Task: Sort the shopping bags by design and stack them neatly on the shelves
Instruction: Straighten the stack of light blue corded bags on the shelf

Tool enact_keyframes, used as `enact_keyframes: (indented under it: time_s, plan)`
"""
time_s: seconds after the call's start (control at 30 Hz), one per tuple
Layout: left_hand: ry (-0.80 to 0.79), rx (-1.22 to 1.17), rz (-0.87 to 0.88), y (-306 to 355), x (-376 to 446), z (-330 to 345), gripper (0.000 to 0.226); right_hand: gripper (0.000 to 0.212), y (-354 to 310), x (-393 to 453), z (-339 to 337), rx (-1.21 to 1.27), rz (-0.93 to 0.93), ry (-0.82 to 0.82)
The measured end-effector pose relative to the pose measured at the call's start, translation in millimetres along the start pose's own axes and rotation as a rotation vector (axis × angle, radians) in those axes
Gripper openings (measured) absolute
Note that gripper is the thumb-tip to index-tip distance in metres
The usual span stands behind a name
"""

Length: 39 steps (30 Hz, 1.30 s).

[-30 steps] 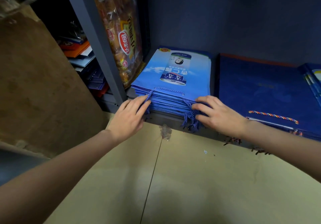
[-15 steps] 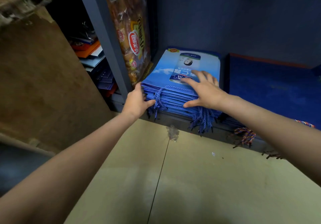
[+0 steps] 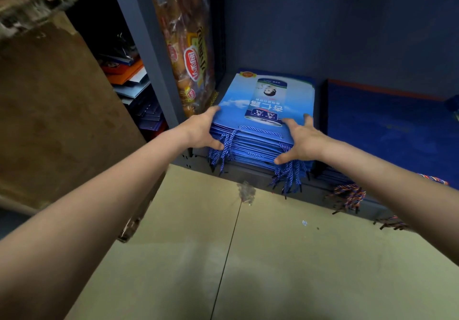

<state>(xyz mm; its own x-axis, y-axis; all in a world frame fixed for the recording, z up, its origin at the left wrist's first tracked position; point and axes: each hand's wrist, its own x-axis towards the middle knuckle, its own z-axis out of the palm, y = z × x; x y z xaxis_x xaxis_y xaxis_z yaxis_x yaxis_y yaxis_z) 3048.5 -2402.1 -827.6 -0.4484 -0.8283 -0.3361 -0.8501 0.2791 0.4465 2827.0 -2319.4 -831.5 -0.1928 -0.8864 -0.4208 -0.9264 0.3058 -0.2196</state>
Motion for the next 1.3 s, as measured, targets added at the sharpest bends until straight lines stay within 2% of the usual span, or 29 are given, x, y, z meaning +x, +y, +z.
enact_keyframes:
  time_s: [0.1, 0.2, 0.33, 0.5, 0.63, 0.77, 0.87, 0.97, 1.1, 1.3]
  plan:
    - [-0.101, 0.151, -0.042, 3.4, 7.0, 3.7, 0.110, 0.118, 1.9, -8.3, 1.2, -0.109, -0.011, -0.035]
    - [-0.082, 0.254, -0.038, 1.3, 11.2, 10.3, 0.117, 0.121, 2.1, -13.2, 7.1, -0.164, -0.003, -0.054]
    - [-0.035, 0.327, -0.008, -2.5, 13.8, 14.9, 0.116, 0.117, 2.2, -13.6, 9.2, -0.094, 0.040, -0.024]
    - [0.020, 0.276, -0.018, -3.7, 13.7, 11.3, 0.110, 0.113, -4.5, -13.7, 20.5, -0.103, 0.084, 0.076]
    - [0.040, 0.364, 0.003, -1.0, 19.8, 7.3, 0.107, 0.105, -2.4, -12.2, 22.7, -0.110, 0.104, 0.147]
    - [0.023, 0.372, -0.011, 0.2, 23.6, 13.7, 0.110, 0.100, -1.0, -12.5, 21.4, -0.137, 0.102, 0.156]
    - [-0.009, 0.291, 0.021, -4.0, 22.5, 15.1, 0.111, 0.103, -1.6, -13.7, 17.7, -0.197, 0.090, 0.127]
    - [-0.073, 0.211, 0.066, -9.3, 22.2, 11.9, 0.116, 0.103, -8.5, -15.8, 12.6, -0.331, -0.024, 0.208]
    - [-0.118, 0.124, 0.084, -8.3, 18.6, 7.9, 0.117, 0.083, -32.6, -11.8, 24.8, -0.341, -0.230, 0.373]
    - [0.088, 0.148, 0.113, -9.2, 17.9, 17.5, 0.097, 0.069, -33.9, -3.2, 34.6, -0.326, -0.279, 0.435]
